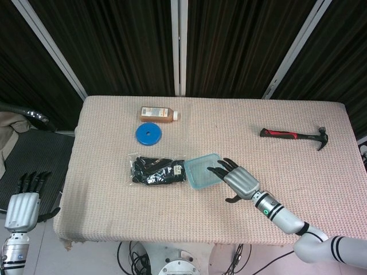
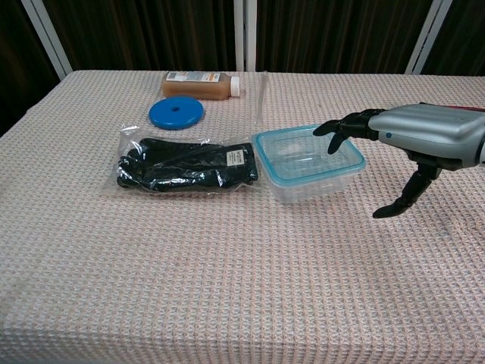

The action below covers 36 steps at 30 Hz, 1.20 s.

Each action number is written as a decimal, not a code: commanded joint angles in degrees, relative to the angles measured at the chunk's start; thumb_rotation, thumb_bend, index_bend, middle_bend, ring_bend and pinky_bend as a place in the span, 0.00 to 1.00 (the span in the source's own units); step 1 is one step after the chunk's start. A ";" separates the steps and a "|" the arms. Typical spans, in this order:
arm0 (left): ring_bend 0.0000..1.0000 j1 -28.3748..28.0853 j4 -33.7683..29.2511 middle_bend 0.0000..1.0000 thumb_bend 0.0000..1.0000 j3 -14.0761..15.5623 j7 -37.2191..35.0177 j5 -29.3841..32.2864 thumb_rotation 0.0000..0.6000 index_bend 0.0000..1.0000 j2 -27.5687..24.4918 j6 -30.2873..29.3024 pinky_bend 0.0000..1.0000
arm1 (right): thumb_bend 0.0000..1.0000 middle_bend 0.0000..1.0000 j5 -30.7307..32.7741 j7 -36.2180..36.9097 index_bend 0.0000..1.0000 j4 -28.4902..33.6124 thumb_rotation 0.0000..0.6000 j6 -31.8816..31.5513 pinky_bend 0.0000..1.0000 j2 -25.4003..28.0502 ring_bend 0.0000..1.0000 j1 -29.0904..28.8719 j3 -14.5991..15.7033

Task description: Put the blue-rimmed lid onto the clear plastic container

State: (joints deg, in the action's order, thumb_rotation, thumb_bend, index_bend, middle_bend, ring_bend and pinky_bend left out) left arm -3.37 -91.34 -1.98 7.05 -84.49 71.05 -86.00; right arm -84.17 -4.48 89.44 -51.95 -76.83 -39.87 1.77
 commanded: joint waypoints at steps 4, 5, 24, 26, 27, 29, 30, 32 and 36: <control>0.05 0.00 0.35 0.12 0.03 -0.04 -0.39 0.01 1.00 0.14 0.12 -0.01 0.00 | 0.00 0.22 -2.32 0.25 0.00 1.56 1.00 -2.95 0.00 1.33 0.00 1.42 0.12; 0.05 -0.01 0.43 0.12 0.03 -0.04 -0.45 0.04 1.00 0.14 0.18 0.05 0.00 | 0.00 0.22 -2.64 0.19 0.00 1.86 1.00 -3.24 0.00 1.58 0.00 1.69 0.31; 0.05 0.10 0.79 0.12 0.03 0.09 -0.66 0.12 1.00 0.14 0.44 0.10 0.00 | 0.00 0.22 -1.26 -0.62 0.00 1.03 1.00 -0.54 0.00 0.85 0.00 2.65 0.66; 0.05 0.06 0.81 0.12 0.03 0.09 -0.64 0.12 1.00 0.14 0.46 0.17 0.00 | 0.00 0.22 -1.32 -0.59 0.00 0.89 1.00 -0.47 0.00 0.76 0.00 2.75 0.71; 0.05 0.03 0.82 0.12 0.03 0.08 -0.63 0.10 1.00 0.14 0.48 0.21 0.00 | 0.00 0.22 -1.35 -0.55 0.00 0.85 1.00 -0.44 0.00 0.72 0.00 2.80 0.72; 0.05 -0.03 0.85 0.12 0.03 0.07 -0.59 0.04 1.00 0.14 0.52 0.23 0.00 | 0.00 0.22 -1.46 -0.48 0.00 0.76 1.00 -0.43 0.00 0.64 0.00 2.89 0.74; 0.05 -0.03 0.85 0.12 0.03 0.08 -0.58 0.01 1.00 0.14 0.52 0.23 0.00 | 0.00 0.22 -1.54 -0.46 0.00 0.75 1.00 -0.56 0.00 0.66 0.00 2.96 0.70; 0.05 0.01 0.85 0.12 0.03 0.05 -0.63 0.05 1.00 0.14 0.50 0.17 0.00 | 0.00 0.22 -1.88 -0.20 0.00 0.98 1.00 -1.49 0.00 0.92 0.00 3.26 0.41; 0.05 0.09 0.80 0.12 0.03 -0.08 -0.73 0.07 1.00 0.14 0.32 -0.09 0.00 | 0.00 0.22 -2.86 0.44 0.00 1.90 1.00 -4.38 0.00 2.24 0.00 4.11 -0.44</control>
State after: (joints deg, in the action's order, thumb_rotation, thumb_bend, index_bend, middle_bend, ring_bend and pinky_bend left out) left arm -3.30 -90.52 -2.04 6.33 -84.42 71.39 -86.07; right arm -86.56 -4.34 90.89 -55.33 -75.20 -36.18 1.74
